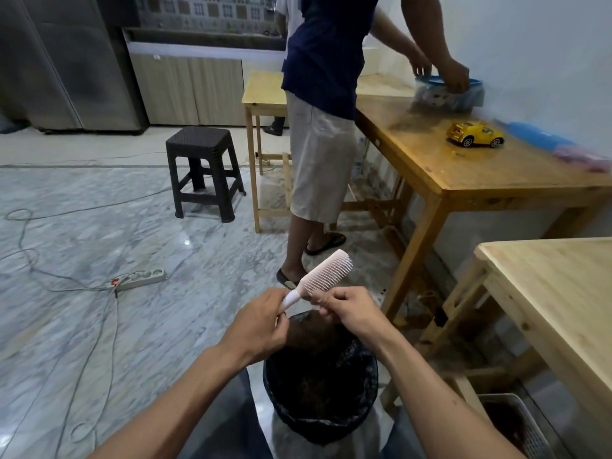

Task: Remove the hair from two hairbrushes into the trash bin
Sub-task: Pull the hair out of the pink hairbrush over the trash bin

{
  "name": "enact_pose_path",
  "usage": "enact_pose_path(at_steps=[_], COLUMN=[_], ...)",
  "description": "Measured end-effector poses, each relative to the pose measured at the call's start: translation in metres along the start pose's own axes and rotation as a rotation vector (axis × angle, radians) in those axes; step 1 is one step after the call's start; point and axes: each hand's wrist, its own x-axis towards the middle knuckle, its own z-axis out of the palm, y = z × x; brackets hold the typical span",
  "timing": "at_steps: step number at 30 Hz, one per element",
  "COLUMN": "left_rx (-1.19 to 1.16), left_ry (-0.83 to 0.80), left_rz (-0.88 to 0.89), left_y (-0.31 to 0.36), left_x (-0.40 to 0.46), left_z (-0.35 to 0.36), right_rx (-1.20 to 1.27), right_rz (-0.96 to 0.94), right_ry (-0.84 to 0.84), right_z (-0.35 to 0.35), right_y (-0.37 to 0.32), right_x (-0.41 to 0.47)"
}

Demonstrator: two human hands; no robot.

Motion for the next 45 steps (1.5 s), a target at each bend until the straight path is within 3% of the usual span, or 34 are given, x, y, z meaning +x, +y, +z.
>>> enact_pose_path(at_steps=[9,11,15,17,22,27,31,35,41,45], left_rx=[0.135,0.131,0.092,0.064,0.005,-0.051,0.051,0.105,0.101,0.054], left_ry=[-0.010,0.017,0.032,0.028,0.037,-0.007,-0.004,0.015,-0.043,-0.052], left_rz=[-0.242,-0.304,-0.322,-0.304,-0.231,-0.109,-0.110,-0.222,-0.276,-0.298], left_y=[-0.016,-0.013,-0.004,-0.001,0.007,0.010,0.005,-0.004,-0.010,-0.005], left_x=[-0.004,-0.002,-0.001,-0.001,-0.001,0.003,0.004,0.005,-0.003,-0.003], left_z=[-0.002,-0.002,-0.003,-0.005,-0.004,-0.004,-0.006,-0.007,-0.006,-0.007], right_rx=[0.136,0.007,-0.445,-0.377,-0.150,0.177,0.110,-0.074,-0.355,-0.192], right_rz=[-0.035,0.024,0.267,0.316,0.129,0.057,0.041,0.077,0.204,0.203], right_ry=[0.233,0.243,0.107,0.098,0.092,-0.023,0.024,0.060,0.001,0.064], right_z=[-0.025,-0.027,-0.023,-0.019,-0.009,-0.004,-0.008,-0.019,-0.026,-0.017], right_y=[0.008,0.016,0.022,0.013,-0.006,-0.013,-0.010,0.004,0.015,0.005], right_x=[-0.003,-0.002,-0.006,-0.011,-0.011,0.001,0.005,0.005,0.003,0.005])
